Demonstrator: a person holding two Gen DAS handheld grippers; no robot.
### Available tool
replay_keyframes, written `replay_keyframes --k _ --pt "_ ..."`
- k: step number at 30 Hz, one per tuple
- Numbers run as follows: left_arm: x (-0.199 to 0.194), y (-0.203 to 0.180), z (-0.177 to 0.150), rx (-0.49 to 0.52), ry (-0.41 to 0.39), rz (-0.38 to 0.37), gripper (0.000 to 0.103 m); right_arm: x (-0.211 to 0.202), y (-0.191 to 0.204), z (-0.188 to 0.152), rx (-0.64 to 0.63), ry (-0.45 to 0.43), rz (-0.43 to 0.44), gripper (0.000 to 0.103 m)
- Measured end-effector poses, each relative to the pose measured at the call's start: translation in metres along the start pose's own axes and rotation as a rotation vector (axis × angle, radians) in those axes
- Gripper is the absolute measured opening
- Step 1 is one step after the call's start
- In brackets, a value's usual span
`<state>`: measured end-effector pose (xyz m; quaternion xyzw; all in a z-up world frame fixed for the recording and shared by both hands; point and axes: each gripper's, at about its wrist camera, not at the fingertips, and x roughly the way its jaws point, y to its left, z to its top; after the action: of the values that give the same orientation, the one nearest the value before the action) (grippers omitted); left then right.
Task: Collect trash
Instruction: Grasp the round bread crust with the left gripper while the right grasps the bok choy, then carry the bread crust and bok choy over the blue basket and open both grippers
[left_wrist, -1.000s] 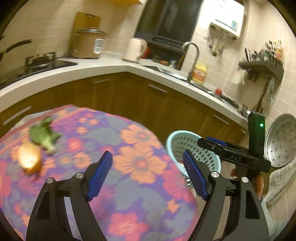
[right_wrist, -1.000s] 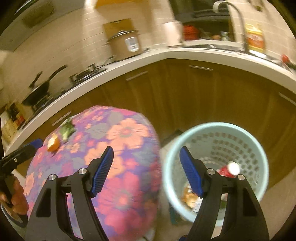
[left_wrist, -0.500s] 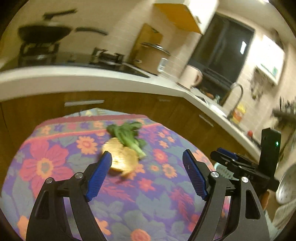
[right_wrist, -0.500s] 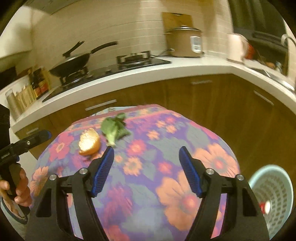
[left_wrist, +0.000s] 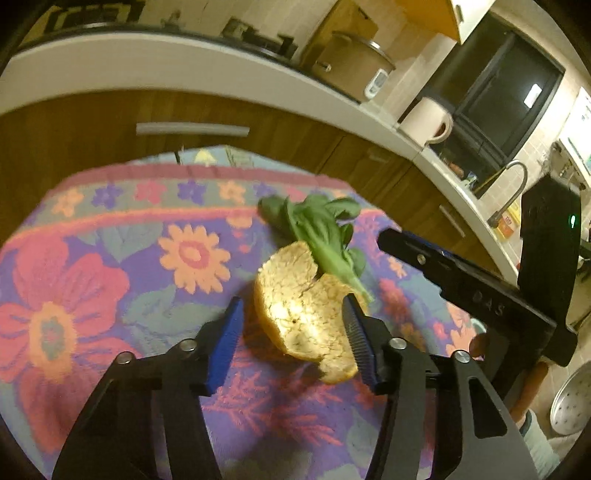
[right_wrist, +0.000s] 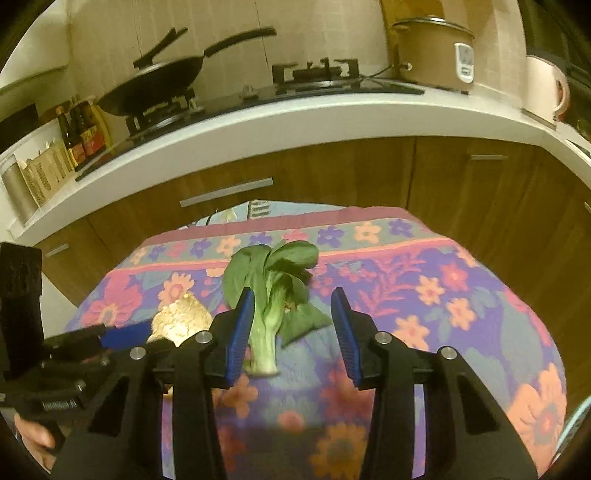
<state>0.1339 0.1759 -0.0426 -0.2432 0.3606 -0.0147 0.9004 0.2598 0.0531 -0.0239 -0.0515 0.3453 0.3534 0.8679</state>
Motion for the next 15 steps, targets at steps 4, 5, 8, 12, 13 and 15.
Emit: replay_keyframes --k 4,5,8,12,13,15 --pt "0.011 -0.002 -0.001 0.017 0.033 0.045 0.030 0.014 0.004 0.000 -0.003 0.024 0.005 0.039" --pt "0.011 -0.002 -0.001 0.019 0.033 0.062 0.023 0.014 0.005 0.001 -0.009 0.021 0.001 0.039" --pt "0.015 -0.001 -0.002 0.016 0.045 0.069 0.005 0.014 0.007 0.001 -0.018 0.016 -0.002 0.040" --pt "0.007 -0.005 -0.005 0.033 -0.007 0.101 0.003 0.024 0.009 0.002 -0.026 0.056 -0.016 0.039" --pt "0.003 -0.003 -0.005 0.025 -0.020 0.104 0.003 0.027 0.010 0.003 -0.026 0.064 -0.014 0.040" --pt "-0.005 0.005 -0.006 -0.019 -0.053 0.096 0.003 0.034 0.012 0.004 -0.032 0.089 -0.014 0.040"
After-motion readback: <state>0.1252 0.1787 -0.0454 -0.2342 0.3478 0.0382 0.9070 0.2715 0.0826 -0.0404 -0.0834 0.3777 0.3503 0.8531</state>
